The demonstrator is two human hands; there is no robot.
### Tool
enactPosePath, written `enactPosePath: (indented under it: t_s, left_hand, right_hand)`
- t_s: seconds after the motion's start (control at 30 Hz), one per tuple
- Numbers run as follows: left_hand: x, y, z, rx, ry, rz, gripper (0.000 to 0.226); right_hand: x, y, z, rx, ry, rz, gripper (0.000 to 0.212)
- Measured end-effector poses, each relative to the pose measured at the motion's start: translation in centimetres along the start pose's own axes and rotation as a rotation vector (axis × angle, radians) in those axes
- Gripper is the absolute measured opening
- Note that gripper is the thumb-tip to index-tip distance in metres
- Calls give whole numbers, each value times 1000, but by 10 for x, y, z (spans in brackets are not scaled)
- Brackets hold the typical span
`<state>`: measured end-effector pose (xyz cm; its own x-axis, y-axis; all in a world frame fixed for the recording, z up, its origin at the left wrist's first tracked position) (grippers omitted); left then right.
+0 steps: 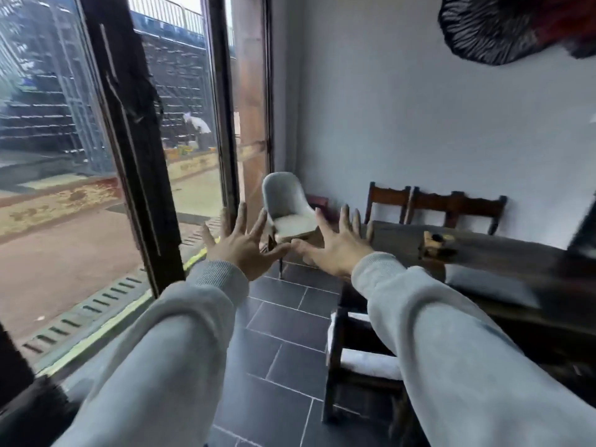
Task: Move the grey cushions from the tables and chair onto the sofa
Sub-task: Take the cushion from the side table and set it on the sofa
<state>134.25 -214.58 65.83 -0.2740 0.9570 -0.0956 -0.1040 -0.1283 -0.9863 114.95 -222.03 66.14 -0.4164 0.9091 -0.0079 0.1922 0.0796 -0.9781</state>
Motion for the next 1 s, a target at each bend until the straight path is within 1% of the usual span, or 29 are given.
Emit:
enactPosePath:
  t_s: [0.13, 0.27, 0.47, 0.57, 0.63, 0.73, 0.83, 0.93, 1.0]
  left_hand:
    - [-25, 34, 144, 25, 100, -25, 106]
    - [-46, 65, 265, 32, 192, -77, 108]
    - [-88, 115, 407, 39, 309, -155, 106]
    - [-118, 144, 469, -7, 371, -205, 104]
    - [-142, 159, 515, -29, 419, -222, 104]
    - [-171, 175, 600, -34, 544, -239, 103]
    - [-186, 186, 700, -45, 698, -242, 102]
    - [-180, 192, 809, -55, 844, -254, 101]
    - [-158, 197, 885, -70, 994, -273, 97]
  right_hand:
    - [29, -27, 150, -33, 163, -23, 106]
    - [50, -40, 275, -27, 283, -38, 105]
    - [55, -30, 429, -22, 422, -46, 104]
    - [52, -17, 497, -48, 500, -67, 104]
    - [50, -15, 541, -15, 553, -77, 105]
    - [54, -25, 609, 8, 652, -68, 105]
    - [73, -43, 680, 24, 773, -48, 106]
    - [115, -65, 754, 7, 916, 6, 104]
    - [163, -78, 801, -11, 1034, 19, 103]
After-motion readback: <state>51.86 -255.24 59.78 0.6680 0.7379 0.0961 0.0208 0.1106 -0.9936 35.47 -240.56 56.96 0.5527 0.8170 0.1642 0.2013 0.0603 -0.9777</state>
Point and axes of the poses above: each hand's wrist, its own x-axis away from the middle knuckle, its own y-axis out of the palm, z = x × y, the point moved 3 cm from there along -x, towards the middle knuckle, and after that the axes turned 6 degrees about -z, right-handed, at the moved point
